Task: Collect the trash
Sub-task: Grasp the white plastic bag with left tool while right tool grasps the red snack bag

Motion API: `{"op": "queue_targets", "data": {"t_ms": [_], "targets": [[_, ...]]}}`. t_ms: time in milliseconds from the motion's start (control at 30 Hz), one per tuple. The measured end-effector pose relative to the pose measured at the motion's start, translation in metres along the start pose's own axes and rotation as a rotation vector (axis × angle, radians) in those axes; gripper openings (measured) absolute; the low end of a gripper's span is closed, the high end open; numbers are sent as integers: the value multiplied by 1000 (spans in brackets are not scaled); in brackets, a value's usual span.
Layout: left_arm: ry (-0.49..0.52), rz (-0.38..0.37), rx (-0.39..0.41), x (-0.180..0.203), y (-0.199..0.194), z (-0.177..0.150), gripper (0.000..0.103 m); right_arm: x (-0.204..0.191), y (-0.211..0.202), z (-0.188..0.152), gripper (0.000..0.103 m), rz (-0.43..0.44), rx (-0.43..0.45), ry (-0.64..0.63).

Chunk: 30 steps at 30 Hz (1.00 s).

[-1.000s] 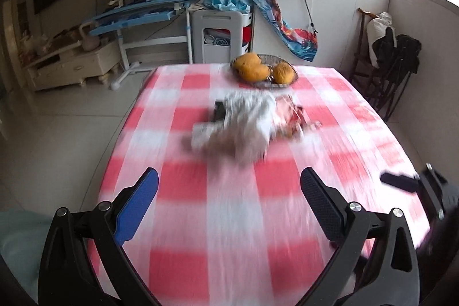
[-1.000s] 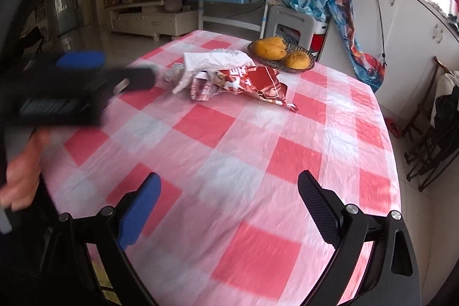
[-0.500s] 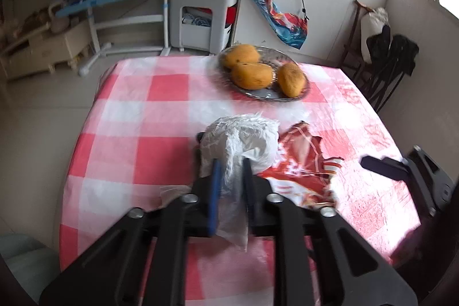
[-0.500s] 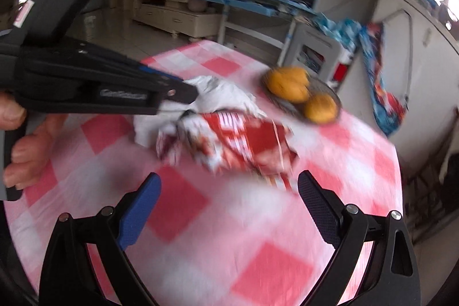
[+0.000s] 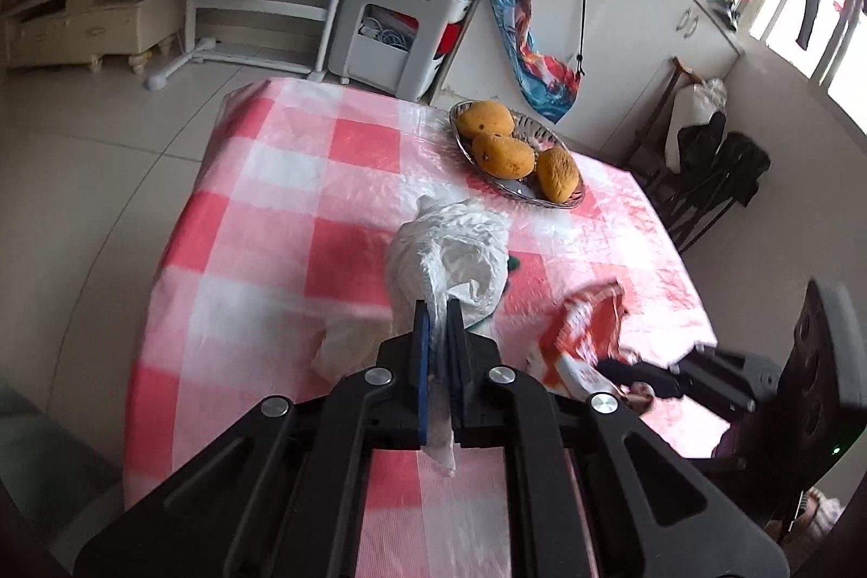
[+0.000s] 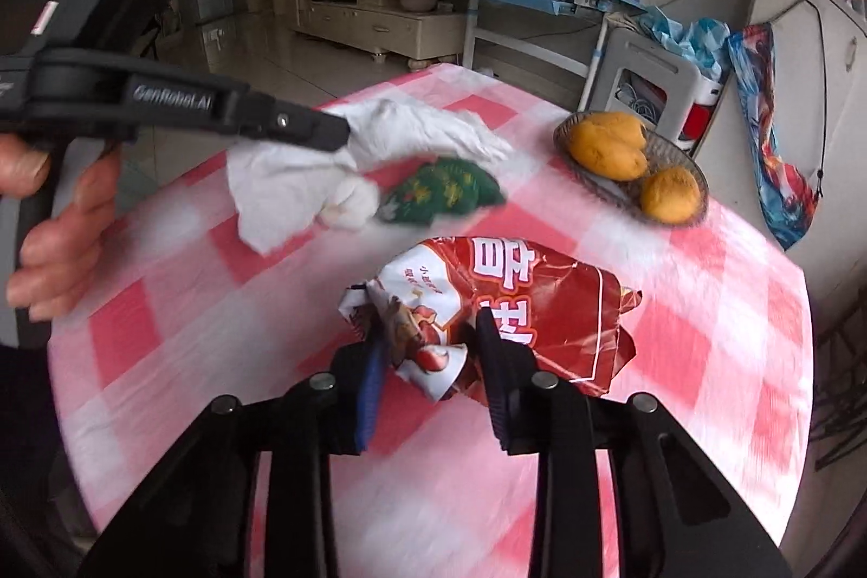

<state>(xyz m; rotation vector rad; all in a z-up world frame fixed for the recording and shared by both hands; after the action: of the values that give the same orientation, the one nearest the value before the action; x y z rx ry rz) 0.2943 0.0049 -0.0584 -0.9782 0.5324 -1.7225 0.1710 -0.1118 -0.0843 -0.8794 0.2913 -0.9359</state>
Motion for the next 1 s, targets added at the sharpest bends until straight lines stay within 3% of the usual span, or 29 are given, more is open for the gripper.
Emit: {"op": "queue_targets", "data": {"t_ms": [233, 533, 633, 667, 800, 900, 1000], "targets": [[-40, -19, -14, -3, -29, -43, 6, -21, -35, -37, 30, 4, -22, 49], [-37, 32, -56, -13, -55, -111, 7, -41, -58, -72, 31, -16, -23, 81], [-29, 43, -55, -15, -60, -121, 7, -40, -62, -77, 41, -19, -6, 108], [-21, 49, -49, -15, -62, -124, 8, -40, -63, -79, 49, -17, 2, 121], [35, 94, -21, -7, -69, -123, 27, -39, -63, -81, 63, -17, 19, 141], [101, 146, 4, 3, -70, -117, 40, -40, -59, -79, 64, -23, 16, 132], [156, 200, 0, 8, -59, -114, 42, -37, -49, -81, 62, -29, -7, 149]]}}
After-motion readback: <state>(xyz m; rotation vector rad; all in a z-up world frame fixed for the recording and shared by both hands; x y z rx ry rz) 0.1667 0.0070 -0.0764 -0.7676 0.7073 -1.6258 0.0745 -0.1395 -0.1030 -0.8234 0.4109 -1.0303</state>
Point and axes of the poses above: each gripper's, at about its wrist camera, not at the fingertips, and y roughly the way its jaws point, x to its right, z to its top, the point moved 6 cm from there along y, roughly the way its jaws point, and after that the axes turned 4 degrees about -x, right-handed, at the moved point
